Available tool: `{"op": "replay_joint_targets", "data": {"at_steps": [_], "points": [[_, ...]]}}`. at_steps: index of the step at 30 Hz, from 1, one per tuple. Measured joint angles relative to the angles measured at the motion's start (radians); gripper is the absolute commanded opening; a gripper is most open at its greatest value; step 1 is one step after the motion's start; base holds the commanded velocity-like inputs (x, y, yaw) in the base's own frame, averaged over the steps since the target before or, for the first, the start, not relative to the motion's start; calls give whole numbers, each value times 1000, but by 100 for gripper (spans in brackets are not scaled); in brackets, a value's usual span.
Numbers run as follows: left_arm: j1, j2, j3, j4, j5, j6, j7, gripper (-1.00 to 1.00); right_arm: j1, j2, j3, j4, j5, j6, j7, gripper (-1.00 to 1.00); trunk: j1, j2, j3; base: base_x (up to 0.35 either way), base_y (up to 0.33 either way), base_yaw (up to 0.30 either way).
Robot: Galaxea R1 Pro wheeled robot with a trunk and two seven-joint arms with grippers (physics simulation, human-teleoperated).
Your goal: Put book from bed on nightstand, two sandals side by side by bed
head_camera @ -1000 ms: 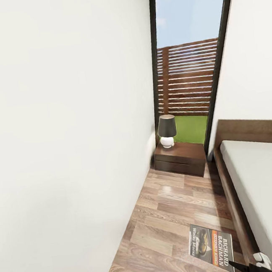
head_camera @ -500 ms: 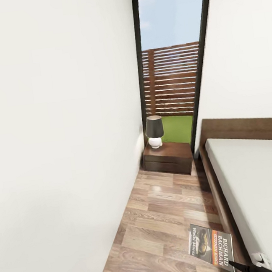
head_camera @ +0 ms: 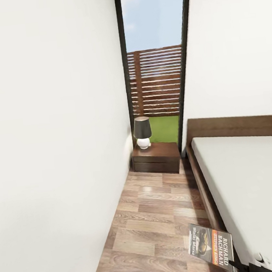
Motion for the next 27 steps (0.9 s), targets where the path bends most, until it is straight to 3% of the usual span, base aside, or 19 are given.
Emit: {"op": "replay_joint_targets", "data": {"at_steps": [21, 27], "points": [[0, 0, 0, 0, 0, 1, 0, 100, 0, 0, 0, 0, 0, 0, 0, -100, 0, 0, 0, 3, 0, -199], [0, 0, 0, 0, 0, 1, 0, 100, 0, 0, 1, 0, 0, 0, 0, -100, 0, 0, 0, 227, 0, -29]]}}
